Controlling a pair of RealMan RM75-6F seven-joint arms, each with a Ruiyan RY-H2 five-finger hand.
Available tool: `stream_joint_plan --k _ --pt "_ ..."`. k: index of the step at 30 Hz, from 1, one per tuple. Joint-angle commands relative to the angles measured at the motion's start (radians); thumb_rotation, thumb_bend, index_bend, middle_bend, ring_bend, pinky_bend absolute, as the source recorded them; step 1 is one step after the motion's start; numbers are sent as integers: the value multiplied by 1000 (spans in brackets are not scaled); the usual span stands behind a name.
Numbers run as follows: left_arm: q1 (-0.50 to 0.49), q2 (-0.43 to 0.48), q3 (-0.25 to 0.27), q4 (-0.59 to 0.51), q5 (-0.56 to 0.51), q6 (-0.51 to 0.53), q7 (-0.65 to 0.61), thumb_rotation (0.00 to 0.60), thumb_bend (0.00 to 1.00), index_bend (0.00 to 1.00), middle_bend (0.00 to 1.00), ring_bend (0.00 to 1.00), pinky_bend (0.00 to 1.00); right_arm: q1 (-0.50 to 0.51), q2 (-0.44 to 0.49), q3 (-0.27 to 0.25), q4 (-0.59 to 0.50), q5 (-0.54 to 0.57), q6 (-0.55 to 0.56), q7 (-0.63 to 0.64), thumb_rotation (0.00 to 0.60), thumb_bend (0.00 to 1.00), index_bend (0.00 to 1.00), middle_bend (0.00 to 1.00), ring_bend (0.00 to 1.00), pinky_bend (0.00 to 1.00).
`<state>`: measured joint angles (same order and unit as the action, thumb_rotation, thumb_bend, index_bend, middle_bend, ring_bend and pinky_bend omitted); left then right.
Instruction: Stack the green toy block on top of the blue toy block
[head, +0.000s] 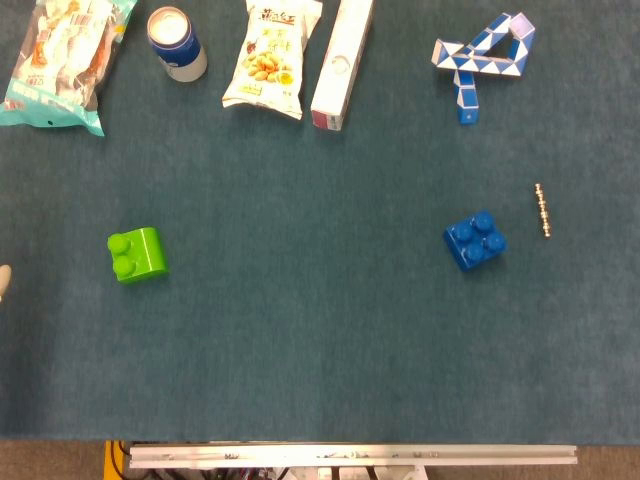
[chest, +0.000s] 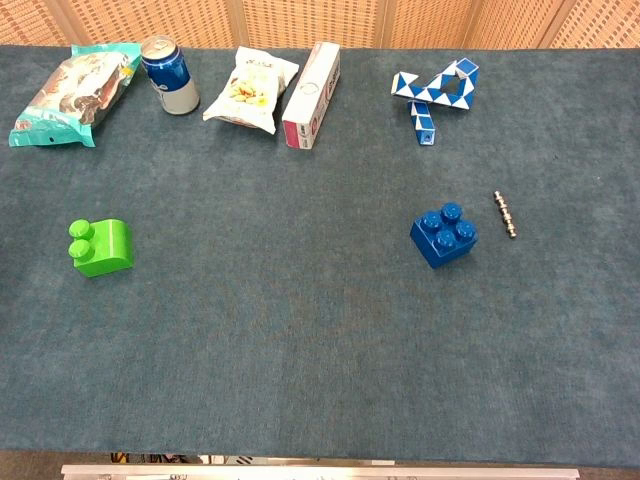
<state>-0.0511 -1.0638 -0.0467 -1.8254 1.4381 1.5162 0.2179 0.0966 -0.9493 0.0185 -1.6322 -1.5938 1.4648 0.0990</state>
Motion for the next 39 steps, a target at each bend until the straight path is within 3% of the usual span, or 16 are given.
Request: stream_joint_plan --k 1,16,26,34,39 --pt "-1 0 0 1 -1 -2 -1 600 223 352 336 315 258 0 0 0 -1 -1 1 -1 600 274 360 475 373 479" --pt "4 1 0 2 3 7 -10 600 222 352 336 314 259 59 13 3 -37 -66 -46 -15 600 242 360 475 373 479" --pt "9 7 4 -3 3 6 -18 600 222 352 336 315 258 162 18 -10 -81 -128 -186 -44 600 105 357 429 362 477" --pt "13 10 7 -10 9 10 -18 600 223 352 336 315 258 265 1 -33 -111 -172 -342 -66 600 5 227 315 226 324" --pt "13 11 8 -12 10 8 -16 600 223 352 336 315 258 320 -37 -30 -101 -173 -414 -89 600 0 165 271 172 271"
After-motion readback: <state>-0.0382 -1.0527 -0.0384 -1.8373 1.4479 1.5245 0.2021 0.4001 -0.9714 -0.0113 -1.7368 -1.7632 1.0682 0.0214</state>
